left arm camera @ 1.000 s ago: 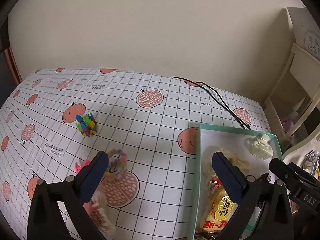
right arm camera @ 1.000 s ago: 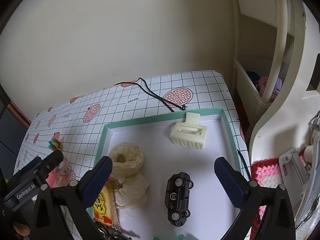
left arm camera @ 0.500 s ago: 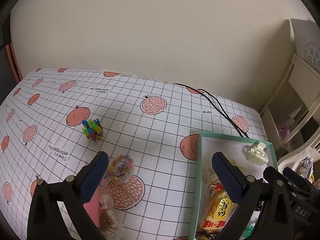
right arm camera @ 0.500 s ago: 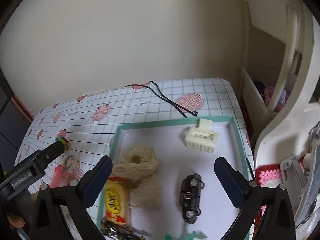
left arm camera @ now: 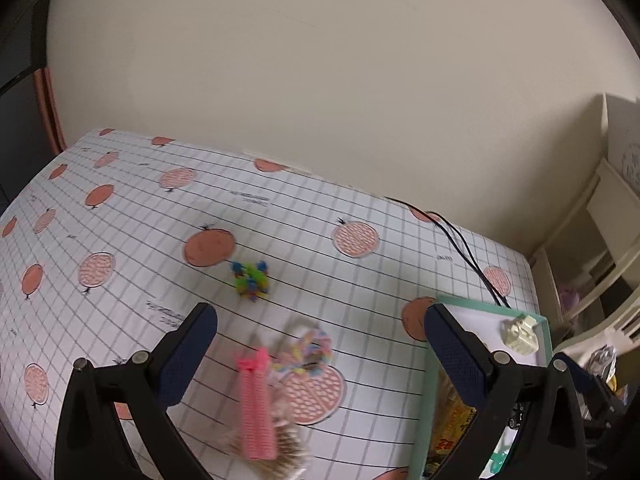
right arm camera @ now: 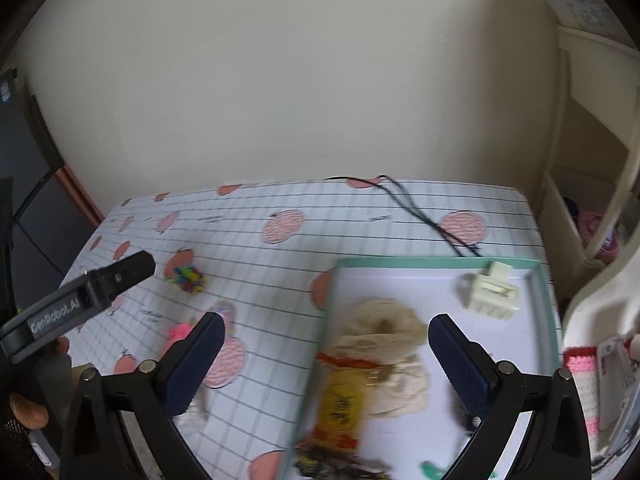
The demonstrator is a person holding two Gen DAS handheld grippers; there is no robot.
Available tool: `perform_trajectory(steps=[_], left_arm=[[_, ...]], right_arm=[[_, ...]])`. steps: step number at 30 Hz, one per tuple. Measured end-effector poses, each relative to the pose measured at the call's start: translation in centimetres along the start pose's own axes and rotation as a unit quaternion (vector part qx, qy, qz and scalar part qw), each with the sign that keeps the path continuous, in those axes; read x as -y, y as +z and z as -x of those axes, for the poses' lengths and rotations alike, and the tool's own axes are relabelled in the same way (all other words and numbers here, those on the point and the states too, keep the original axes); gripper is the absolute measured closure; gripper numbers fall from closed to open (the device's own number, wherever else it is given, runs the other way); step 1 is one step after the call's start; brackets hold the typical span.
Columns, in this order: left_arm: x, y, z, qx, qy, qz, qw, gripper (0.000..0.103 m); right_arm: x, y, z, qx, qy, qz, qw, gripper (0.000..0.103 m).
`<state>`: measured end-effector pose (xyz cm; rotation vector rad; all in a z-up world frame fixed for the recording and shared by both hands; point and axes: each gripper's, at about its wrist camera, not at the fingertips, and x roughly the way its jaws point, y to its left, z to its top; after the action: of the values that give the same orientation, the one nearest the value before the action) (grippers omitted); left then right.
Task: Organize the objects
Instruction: 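Move the left tool to the pink roller while the right tool approaches the cotton swab bag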
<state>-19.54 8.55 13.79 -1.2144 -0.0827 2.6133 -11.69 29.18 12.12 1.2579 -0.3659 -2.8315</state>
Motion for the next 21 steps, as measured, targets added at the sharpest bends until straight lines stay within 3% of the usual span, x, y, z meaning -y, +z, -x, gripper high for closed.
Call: perform_trajectory(steps=[10,21], left_arm=[[-4.5,0.3,1.0,-0.020,-0.003,0.044,0.9988,0.000],[-5.5,-1.5,-1.7,-0.103,0.000,0.028,0.9943,0.000]], right_arm=[[-5.5,-1.6,-2.1,-0.042,0.043,0.036,0.998,0.000],[-9.7,-4.7,-5.0,-0.098,0.060,0.095,0.989,0.000]])
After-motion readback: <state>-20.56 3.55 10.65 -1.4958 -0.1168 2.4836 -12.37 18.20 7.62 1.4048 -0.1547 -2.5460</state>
